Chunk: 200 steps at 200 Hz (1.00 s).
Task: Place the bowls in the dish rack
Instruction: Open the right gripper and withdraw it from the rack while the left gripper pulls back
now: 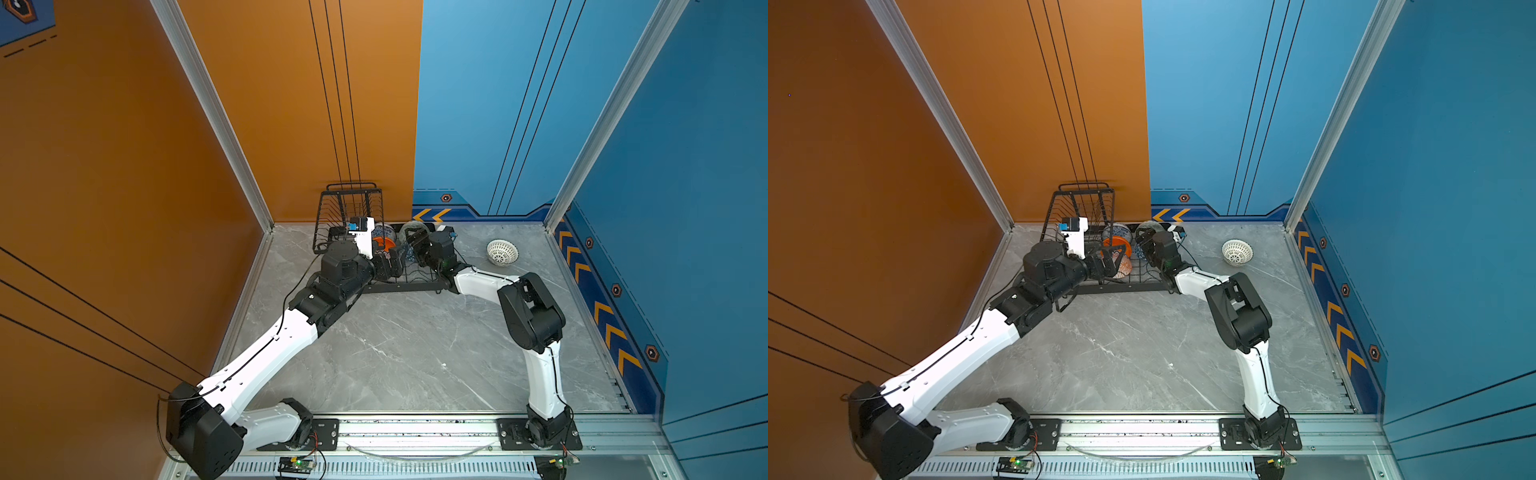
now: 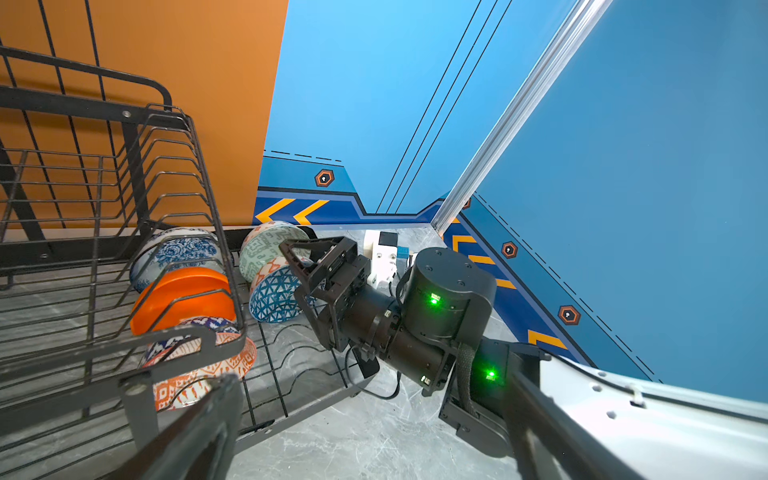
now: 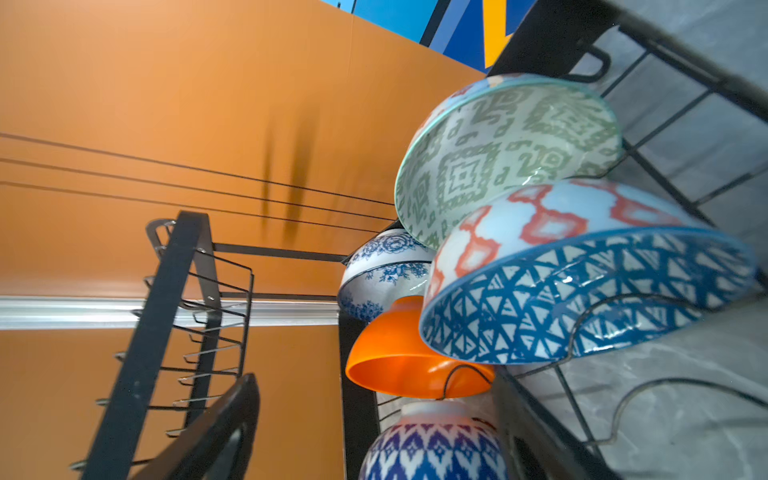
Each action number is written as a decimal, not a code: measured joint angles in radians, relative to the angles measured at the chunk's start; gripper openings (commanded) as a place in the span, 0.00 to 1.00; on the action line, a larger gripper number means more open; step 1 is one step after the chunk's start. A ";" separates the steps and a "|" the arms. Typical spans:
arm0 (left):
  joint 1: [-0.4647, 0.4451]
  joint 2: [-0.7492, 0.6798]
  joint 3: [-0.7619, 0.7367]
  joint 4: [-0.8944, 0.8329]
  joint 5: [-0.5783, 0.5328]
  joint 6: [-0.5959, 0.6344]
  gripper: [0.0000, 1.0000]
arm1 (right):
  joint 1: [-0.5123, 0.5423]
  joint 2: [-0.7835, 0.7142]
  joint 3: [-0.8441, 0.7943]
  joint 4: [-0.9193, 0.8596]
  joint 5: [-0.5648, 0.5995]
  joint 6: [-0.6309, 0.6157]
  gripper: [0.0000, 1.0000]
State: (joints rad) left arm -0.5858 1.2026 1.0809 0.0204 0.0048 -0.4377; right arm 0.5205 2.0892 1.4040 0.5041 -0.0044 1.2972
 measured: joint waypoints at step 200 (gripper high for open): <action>-0.246 0.197 0.116 -0.089 -0.066 0.031 0.98 | -0.322 -0.600 -0.082 -0.855 0.064 -0.845 1.00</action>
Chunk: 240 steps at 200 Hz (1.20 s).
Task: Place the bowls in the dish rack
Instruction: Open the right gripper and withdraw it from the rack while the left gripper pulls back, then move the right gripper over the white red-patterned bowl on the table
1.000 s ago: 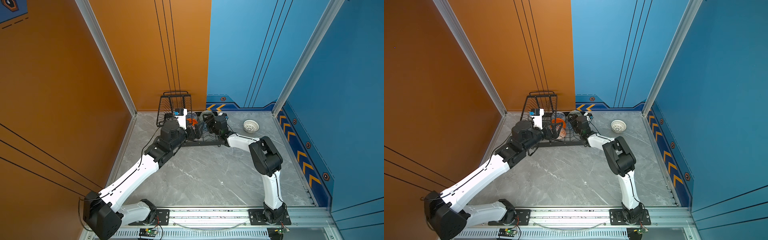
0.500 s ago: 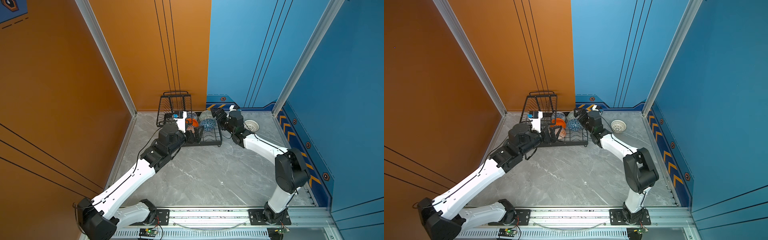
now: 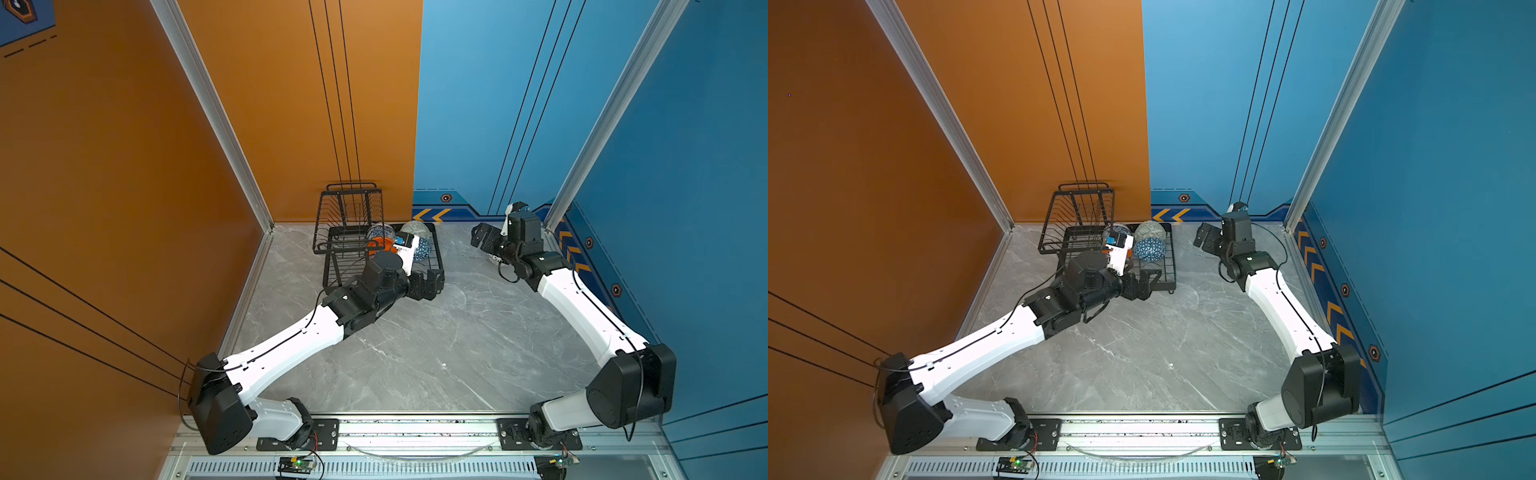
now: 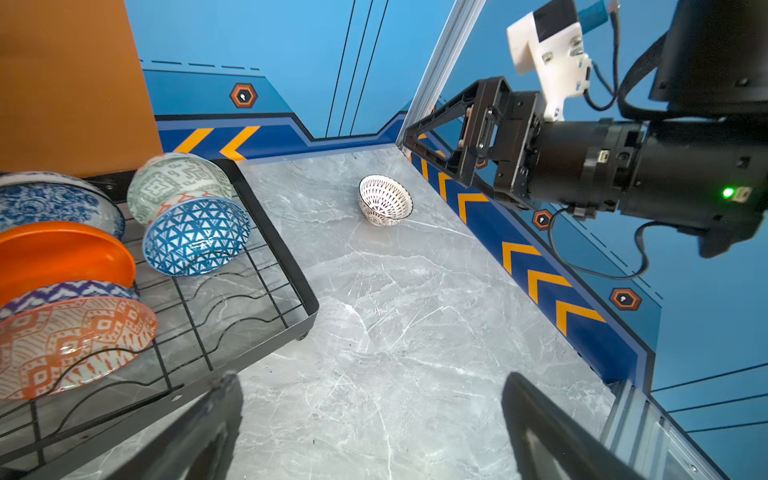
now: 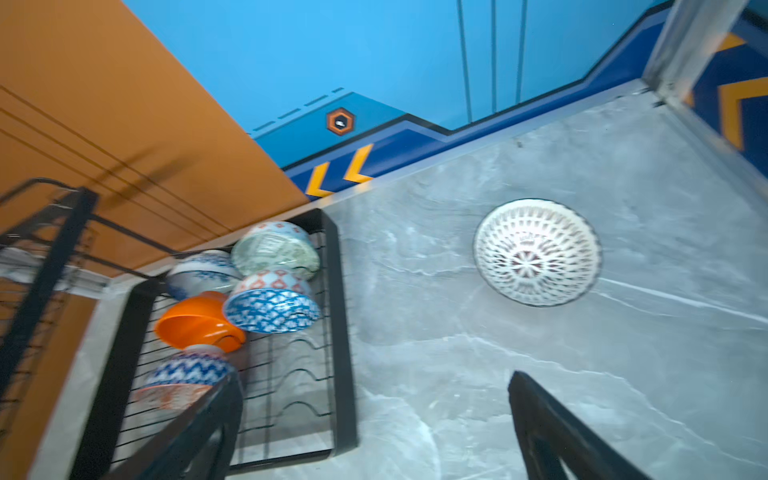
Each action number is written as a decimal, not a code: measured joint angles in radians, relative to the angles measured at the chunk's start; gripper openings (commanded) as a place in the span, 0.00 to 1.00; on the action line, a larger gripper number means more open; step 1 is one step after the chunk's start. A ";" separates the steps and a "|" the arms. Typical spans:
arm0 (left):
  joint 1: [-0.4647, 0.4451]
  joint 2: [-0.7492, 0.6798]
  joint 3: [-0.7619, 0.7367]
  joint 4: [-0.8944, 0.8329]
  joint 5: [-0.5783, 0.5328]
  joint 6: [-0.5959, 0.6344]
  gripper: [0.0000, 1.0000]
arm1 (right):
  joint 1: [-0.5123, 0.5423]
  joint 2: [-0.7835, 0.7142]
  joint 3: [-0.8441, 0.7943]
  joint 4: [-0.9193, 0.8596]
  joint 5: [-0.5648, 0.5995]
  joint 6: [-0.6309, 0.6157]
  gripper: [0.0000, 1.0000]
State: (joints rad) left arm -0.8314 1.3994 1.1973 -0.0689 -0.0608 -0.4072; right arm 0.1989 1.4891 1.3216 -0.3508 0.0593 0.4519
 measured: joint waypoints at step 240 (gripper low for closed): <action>0.012 0.236 0.116 0.103 -0.006 0.087 0.98 | -0.044 0.562 0.371 -0.221 0.129 -0.396 0.64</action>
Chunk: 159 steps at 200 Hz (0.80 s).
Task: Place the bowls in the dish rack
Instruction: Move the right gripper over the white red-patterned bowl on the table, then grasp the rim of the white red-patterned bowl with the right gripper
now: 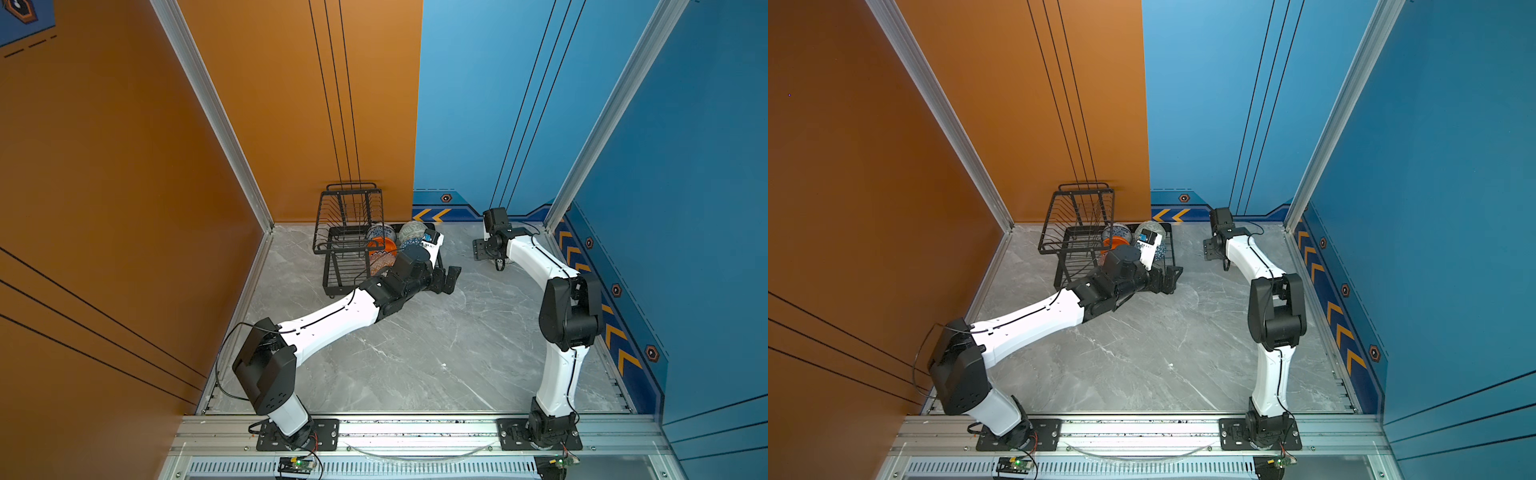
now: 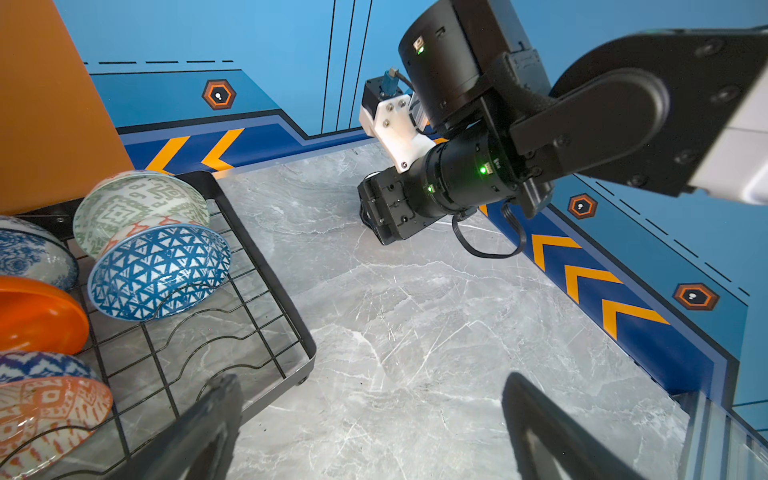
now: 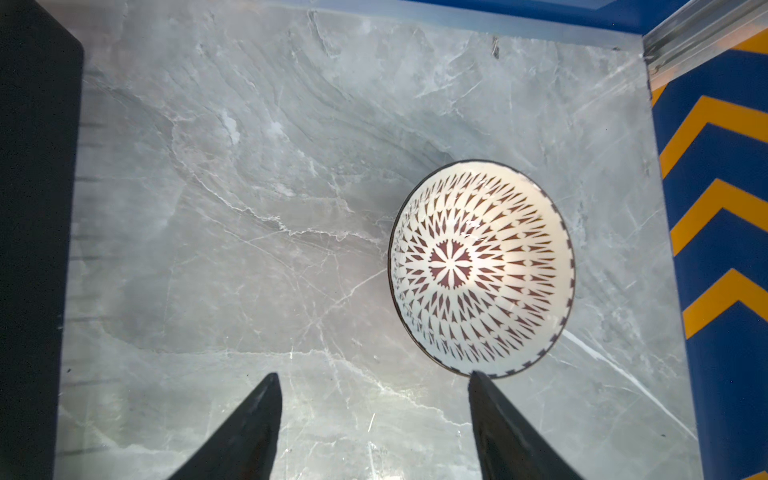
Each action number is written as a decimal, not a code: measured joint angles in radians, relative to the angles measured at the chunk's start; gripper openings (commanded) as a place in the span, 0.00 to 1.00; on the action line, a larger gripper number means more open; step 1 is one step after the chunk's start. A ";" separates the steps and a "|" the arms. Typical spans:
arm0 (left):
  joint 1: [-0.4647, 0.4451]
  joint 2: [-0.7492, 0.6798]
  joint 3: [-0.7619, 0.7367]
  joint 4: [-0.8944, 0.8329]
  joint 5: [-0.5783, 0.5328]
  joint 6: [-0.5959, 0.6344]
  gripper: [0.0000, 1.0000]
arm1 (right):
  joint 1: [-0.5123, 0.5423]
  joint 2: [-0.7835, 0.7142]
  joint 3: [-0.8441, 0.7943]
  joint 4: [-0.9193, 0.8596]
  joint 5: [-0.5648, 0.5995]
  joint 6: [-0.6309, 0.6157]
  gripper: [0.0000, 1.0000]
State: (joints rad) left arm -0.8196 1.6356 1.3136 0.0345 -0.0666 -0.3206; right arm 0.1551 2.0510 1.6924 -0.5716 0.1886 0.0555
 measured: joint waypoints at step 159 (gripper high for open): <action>0.014 0.060 0.042 0.000 0.016 0.000 0.98 | -0.051 0.182 0.143 -0.017 -0.008 -0.015 0.25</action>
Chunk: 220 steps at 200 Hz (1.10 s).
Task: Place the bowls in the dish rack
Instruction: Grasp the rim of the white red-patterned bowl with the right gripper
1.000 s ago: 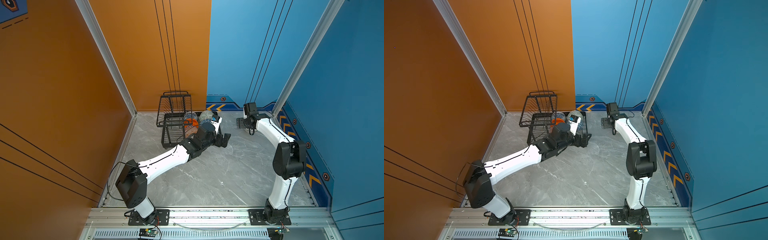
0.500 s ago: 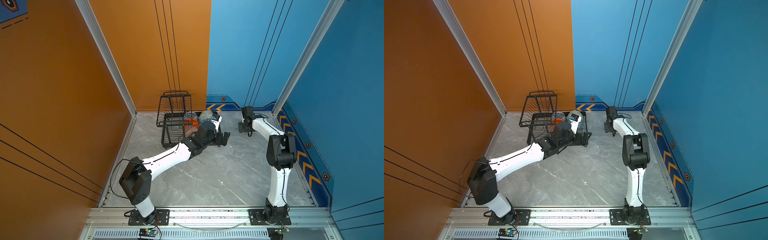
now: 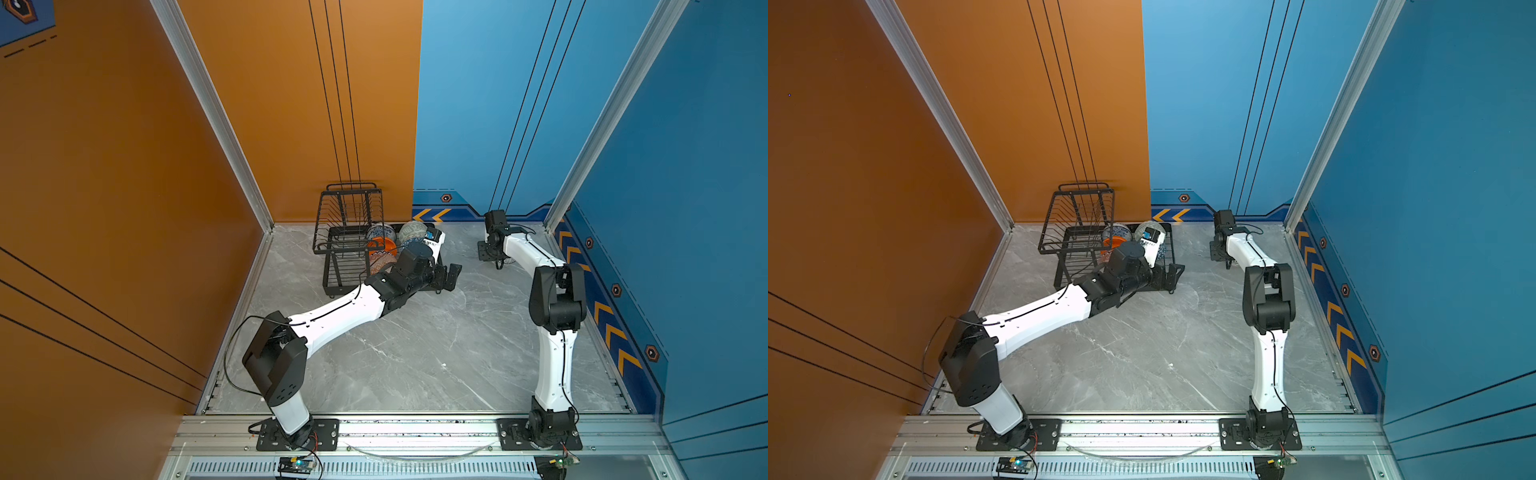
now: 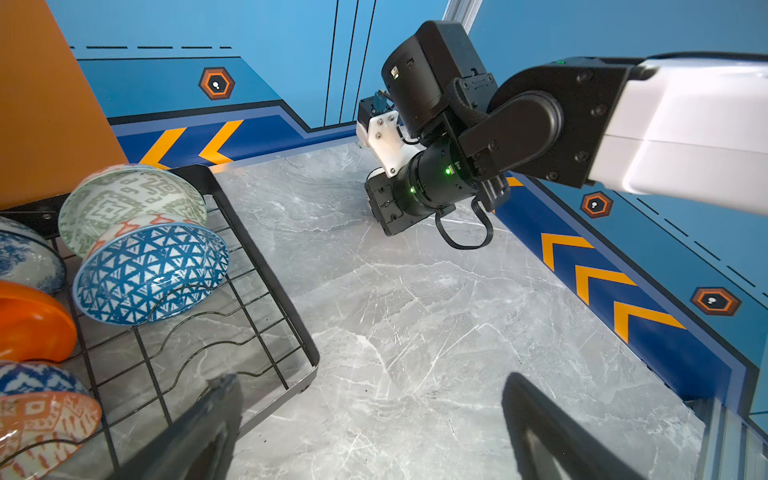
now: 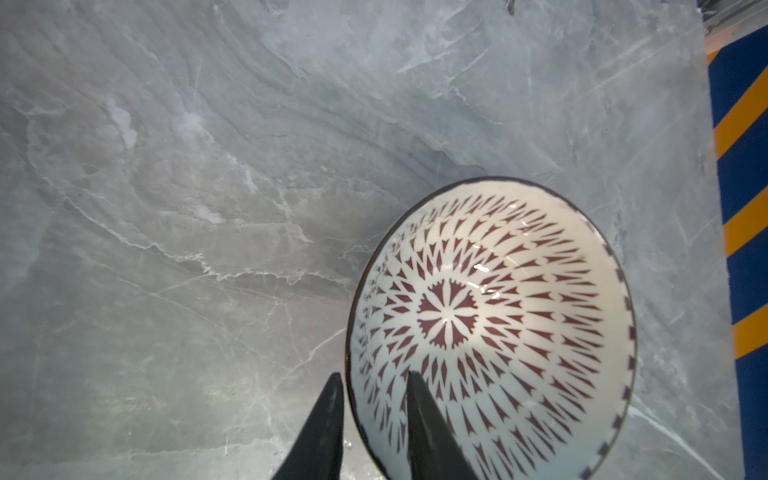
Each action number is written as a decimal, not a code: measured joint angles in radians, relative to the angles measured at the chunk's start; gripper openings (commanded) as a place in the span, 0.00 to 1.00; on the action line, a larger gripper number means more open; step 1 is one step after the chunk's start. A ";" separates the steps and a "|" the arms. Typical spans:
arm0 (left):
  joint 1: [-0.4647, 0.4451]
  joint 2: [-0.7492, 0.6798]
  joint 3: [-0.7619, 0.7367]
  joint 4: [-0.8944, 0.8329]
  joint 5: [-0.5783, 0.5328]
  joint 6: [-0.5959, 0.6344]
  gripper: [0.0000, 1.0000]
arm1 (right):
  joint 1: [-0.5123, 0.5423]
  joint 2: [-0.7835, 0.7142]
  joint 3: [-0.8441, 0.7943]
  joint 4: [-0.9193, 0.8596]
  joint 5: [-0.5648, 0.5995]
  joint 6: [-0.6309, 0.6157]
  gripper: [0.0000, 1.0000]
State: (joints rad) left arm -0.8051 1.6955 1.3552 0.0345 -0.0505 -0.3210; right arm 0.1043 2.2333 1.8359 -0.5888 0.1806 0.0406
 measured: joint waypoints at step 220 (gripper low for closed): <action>-0.010 -0.124 -0.114 0.014 -0.002 -0.029 0.98 | 0.135 -0.199 -0.188 -0.071 0.045 0.034 0.00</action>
State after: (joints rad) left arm -0.8146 1.5719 1.2411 0.0483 -0.0521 -0.3500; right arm 0.2390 2.0346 1.6482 -0.6598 0.2256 0.0750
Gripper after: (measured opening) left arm 0.980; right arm 0.070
